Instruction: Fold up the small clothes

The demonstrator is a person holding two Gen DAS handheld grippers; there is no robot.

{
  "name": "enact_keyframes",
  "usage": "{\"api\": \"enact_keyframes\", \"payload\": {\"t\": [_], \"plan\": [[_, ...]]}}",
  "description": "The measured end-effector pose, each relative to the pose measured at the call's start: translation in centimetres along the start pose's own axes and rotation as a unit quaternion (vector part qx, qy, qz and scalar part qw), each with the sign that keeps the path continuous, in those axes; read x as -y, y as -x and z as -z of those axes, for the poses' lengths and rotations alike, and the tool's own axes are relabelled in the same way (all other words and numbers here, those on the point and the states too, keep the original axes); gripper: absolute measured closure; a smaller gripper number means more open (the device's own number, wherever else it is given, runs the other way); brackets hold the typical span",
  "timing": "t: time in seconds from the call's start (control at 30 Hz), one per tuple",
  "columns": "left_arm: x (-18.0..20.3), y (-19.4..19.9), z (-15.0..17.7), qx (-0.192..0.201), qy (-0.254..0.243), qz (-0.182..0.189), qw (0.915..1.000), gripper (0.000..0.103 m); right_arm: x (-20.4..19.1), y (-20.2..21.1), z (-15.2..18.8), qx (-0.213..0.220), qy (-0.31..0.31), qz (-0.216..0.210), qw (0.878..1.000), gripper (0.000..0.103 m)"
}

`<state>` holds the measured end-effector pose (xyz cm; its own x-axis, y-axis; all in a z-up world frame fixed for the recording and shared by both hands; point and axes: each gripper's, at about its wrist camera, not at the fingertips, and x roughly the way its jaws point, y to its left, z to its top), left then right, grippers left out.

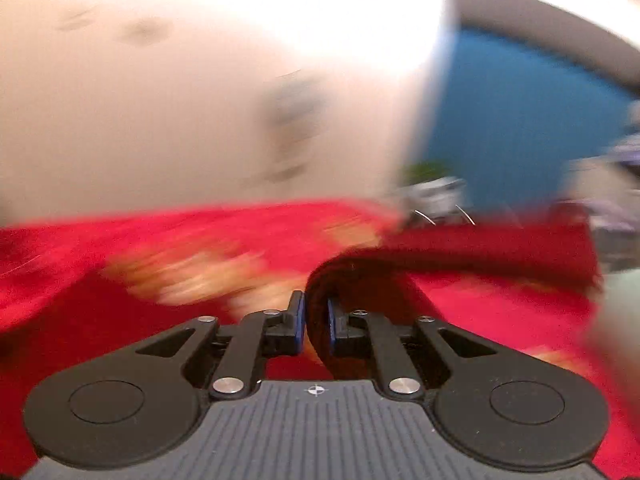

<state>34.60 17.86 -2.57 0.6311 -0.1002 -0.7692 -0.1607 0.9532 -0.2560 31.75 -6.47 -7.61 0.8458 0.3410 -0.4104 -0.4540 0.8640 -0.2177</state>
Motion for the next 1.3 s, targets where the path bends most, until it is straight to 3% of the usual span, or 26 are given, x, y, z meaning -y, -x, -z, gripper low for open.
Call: {"api": "enact_keyframes", "payload": {"t": [0.07,0.13,0.33,0.47,0.53,0.67,0.77,0.9,0.97,1.13,1.3], "plan": [[-0.8,-0.3,-0.1,-0.013,0.030,0.028,0.9991,0.074,-3.0,-0.4,2.0,-0.050,0.010,-0.020,0.998,0.092],[-1.6,-0.8,-0.1,-0.031,0.060,0.059,0.9960,0.074,-3.9,0.9,3.2,-0.067,0.002,-0.024,0.997,0.092],[-3.1,-3.5,0.4,-0.078,0.147,0.143,0.9757,0.072,-0.7,7.8,5.6,-0.114,-0.053,-0.012,0.992,0.086],[-3.4,-4.6,0.2,-0.064,0.194,0.174,0.9633,0.070,2.7,13.1,8.9,-0.160,-0.102,0.019,0.982,0.081],[-3.2,-4.7,0.0,-0.044,0.196,0.179,0.9631,0.064,3.3,15.7,11.2,-0.178,-0.105,0.041,0.978,0.081],[-2.4,-5.2,-0.3,-0.008,0.179,0.156,0.9714,0.063,5.6,20.2,14.0,-0.191,-0.120,0.061,0.972,0.081],[-1.5,-5.5,-0.2,0.007,0.149,0.140,0.9788,0.063,6.8,21.7,15.3,-0.177,-0.149,0.080,0.970,0.078],[0.3,-4.7,0.7,0.028,0.073,0.105,0.9914,0.063,8.4,20.6,15.5,-0.160,-0.213,0.095,0.959,0.078],[1.4,-3.8,1.5,0.043,0.021,0.073,0.9962,0.063,8.7,20.0,14.5,-0.135,-0.227,0.091,0.960,0.077],[5.1,-2.3,1.9,0.079,-0.068,-0.015,0.9945,0.063,7.9,18.6,13.3,-0.119,-0.201,0.067,0.970,0.075],[9.7,-4.7,-1.4,0.072,-0.043,-0.043,0.9956,0.059,7.9,19.3,12.4,-0.109,-0.170,0.054,0.978,0.074]]}}
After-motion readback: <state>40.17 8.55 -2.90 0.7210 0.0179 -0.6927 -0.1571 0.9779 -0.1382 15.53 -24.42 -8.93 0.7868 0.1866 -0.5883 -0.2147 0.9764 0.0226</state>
